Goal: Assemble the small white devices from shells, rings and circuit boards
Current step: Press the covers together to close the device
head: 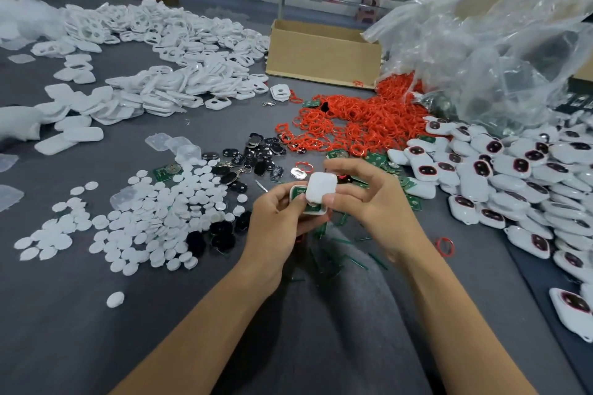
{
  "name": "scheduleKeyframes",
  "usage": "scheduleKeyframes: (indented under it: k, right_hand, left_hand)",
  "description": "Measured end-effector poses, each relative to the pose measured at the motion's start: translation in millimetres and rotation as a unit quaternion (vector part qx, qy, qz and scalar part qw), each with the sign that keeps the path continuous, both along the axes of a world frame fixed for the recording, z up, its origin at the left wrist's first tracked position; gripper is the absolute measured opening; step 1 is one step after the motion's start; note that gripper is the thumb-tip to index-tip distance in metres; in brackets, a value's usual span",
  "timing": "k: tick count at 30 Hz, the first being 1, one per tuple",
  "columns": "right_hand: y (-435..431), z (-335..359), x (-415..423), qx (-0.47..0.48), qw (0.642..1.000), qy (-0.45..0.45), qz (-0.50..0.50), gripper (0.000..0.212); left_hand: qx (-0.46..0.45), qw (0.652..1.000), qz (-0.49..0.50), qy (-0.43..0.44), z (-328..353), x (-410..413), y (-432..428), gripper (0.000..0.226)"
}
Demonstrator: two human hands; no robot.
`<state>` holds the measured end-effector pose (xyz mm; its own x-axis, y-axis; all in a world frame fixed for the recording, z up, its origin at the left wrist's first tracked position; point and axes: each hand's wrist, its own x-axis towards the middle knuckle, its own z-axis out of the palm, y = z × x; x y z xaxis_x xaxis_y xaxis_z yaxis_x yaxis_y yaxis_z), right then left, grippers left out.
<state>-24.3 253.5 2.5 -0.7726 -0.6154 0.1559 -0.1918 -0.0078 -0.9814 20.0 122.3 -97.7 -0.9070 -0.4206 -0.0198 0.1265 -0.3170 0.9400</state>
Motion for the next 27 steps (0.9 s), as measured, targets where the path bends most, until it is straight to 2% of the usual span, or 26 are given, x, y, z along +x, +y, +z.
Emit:
scheduleKeyframes:
  k: [2,4,6,9,13,16,22,27]
  right_hand:
    - [-2.4,-2.2,2.1,0.051,0.995,0.078,-0.038,0.043]
    - [-3.5,-4.4,3.5,0.109,0.975,0.183,-0.061,0.043]
    - [-3.8,-5.5,3.9,0.146,0.958,0.240,-0.062,0.042]
    - [-2.7,-5.4,2.1,0.161,0.956,0.241,-0.055,0.037]
    - [1.6,-7.1,-2.5,0.181,0.963,0.197,-0.039,0.031]
    - [2.4,-9.8,-3.5,0.189,0.958,0.211,-0.038,0.030]
    - [2.2,-6.8,-4.4,0.119,0.960,0.226,-0.112,0.029]
    - [0.9,-5.5,-1.4,0.092,0.960,0.235,-0.122,0.030]
  left_hand:
    - [-0.003,1.000,0.007,-0.003,2.1,2.5,-1.5,0.023]
    - [0.006,1.000,0.012,-0.007,6.0,5.0,-0.8,0.022]
    - [0.009,1.000,0.017,-0.012,12.6,9.7,1.5,0.022]
    - [0.017,0.999,0.022,-0.019,23.8,15.9,3.6,0.021]
    - [0.020,0.999,0.032,-0.031,36.8,23.2,6.4,0.019]
    - [0.028,0.999,0.032,-0.031,46.1,27.6,8.8,0.018]
    - [0.098,0.994,0.038,-0.033,64.3,33.4,10.6,0.019]
    - [0.108,0.992,0.046,-0.041,68.5,34.3,12.3,0.019]
